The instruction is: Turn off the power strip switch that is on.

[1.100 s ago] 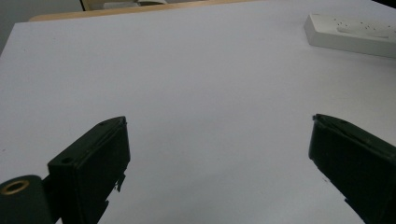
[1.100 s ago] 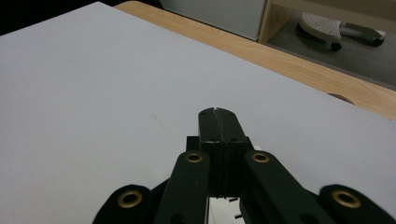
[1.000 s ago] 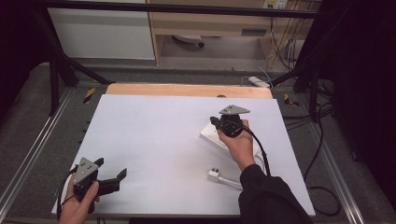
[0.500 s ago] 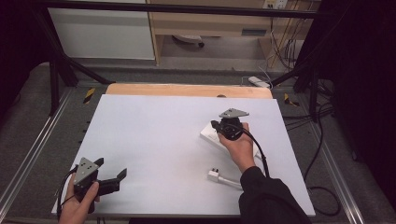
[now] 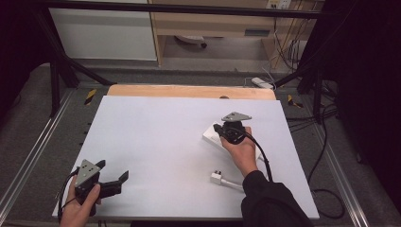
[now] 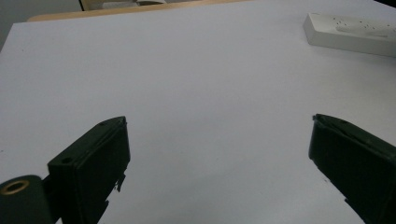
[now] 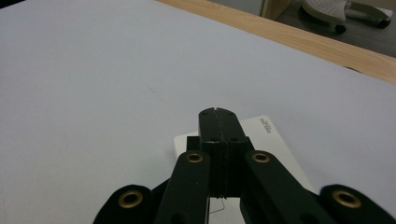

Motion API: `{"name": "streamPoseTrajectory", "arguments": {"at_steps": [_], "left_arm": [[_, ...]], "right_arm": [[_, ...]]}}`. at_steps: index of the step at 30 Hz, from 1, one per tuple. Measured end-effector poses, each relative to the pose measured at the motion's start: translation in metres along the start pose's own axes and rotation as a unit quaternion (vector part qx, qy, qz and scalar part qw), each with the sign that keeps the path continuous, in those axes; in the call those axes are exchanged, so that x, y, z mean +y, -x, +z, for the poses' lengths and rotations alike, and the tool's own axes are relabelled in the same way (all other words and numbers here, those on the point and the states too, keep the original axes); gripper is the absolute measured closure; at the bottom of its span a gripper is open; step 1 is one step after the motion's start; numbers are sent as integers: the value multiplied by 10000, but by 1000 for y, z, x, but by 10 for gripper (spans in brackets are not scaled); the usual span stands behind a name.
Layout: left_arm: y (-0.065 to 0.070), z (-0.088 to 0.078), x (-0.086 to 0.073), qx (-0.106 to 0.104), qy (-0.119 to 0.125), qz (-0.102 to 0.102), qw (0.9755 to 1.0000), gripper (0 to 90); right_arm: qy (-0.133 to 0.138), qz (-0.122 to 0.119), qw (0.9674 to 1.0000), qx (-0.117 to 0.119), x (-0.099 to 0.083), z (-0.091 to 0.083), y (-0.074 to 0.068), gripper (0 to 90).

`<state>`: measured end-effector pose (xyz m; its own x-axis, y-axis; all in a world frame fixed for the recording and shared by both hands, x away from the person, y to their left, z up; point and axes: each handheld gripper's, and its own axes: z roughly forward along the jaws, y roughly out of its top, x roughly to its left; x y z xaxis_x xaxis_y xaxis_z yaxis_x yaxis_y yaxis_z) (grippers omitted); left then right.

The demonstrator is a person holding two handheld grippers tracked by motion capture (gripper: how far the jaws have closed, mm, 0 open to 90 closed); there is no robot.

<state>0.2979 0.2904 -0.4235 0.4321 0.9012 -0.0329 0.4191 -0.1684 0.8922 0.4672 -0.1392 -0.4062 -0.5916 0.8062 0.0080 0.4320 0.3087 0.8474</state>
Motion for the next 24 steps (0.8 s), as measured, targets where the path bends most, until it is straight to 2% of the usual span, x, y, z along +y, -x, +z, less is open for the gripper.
{"name": "streamPoseTrajectory", "arguments": {"at_steps": [4,19,24], "left_arm": [[0,0,0,0,-9,10,10000,52],[0,0,0,-1,-15,8,10000,52],[0,0,0,-2,-9,6,10000,52]], "right_arm": [[4,109,9999,7,-6,4,-3,900],[-120,189,9997,18,-17,9,-7,900],[-196,134,9997,23,-19,12,-8,900]]}}
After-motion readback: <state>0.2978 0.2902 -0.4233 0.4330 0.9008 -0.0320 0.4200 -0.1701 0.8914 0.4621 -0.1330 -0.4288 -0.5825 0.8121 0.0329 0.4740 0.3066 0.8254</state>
